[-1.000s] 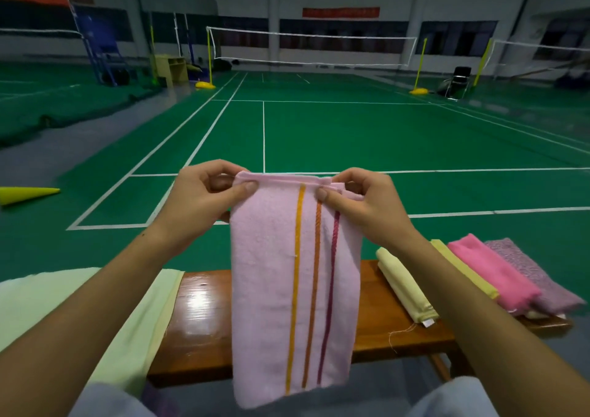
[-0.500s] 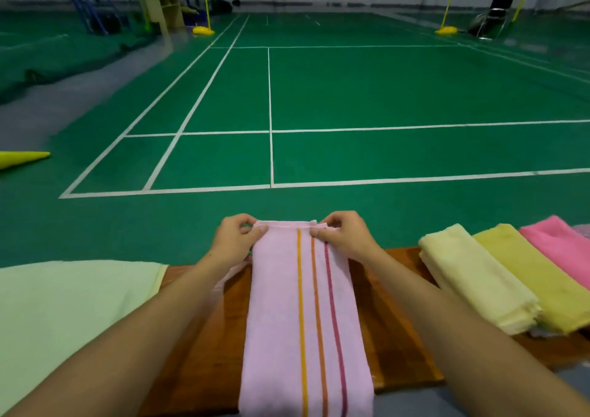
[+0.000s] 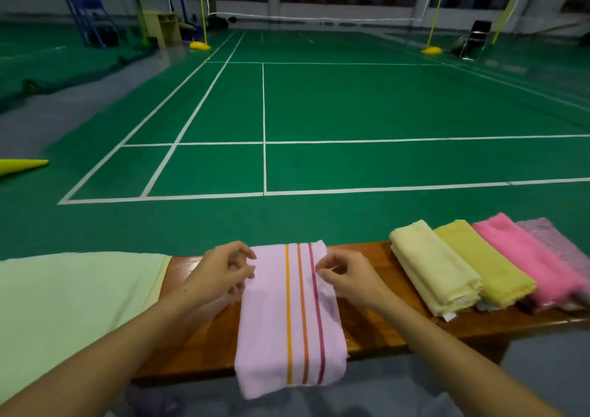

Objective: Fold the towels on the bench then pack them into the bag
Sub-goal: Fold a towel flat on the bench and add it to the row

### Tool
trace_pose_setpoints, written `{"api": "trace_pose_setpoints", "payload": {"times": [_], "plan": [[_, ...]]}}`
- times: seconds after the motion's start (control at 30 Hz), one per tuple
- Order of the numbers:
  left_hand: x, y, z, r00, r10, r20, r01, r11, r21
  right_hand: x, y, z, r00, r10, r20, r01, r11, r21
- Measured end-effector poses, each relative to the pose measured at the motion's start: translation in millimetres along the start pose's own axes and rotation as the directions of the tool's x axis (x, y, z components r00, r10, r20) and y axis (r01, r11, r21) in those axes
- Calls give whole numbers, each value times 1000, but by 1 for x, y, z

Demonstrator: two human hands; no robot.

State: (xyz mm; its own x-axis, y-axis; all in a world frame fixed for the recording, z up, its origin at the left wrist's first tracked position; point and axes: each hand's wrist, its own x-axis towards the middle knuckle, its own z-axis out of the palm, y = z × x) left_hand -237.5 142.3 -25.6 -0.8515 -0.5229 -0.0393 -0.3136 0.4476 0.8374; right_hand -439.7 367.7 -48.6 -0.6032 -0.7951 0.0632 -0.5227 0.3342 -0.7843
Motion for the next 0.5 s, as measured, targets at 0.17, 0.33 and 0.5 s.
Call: {"api": "trace_pose_setpoints", "payload": {"times": [0.17,0.33,0.5], "plan": [[-58,-9,21,981,115,158,-140,978,158,-66,-4,13,981,-27,191,28,1000,-4],[-96,-35,36,868,290,404,-495,579,647,-105,8,24,934,-145,326,223,950,-218],[-107,-52,47,824,297,483,-560,287,778,-115,10,28,940,-144,309,221,947,-232]]}}
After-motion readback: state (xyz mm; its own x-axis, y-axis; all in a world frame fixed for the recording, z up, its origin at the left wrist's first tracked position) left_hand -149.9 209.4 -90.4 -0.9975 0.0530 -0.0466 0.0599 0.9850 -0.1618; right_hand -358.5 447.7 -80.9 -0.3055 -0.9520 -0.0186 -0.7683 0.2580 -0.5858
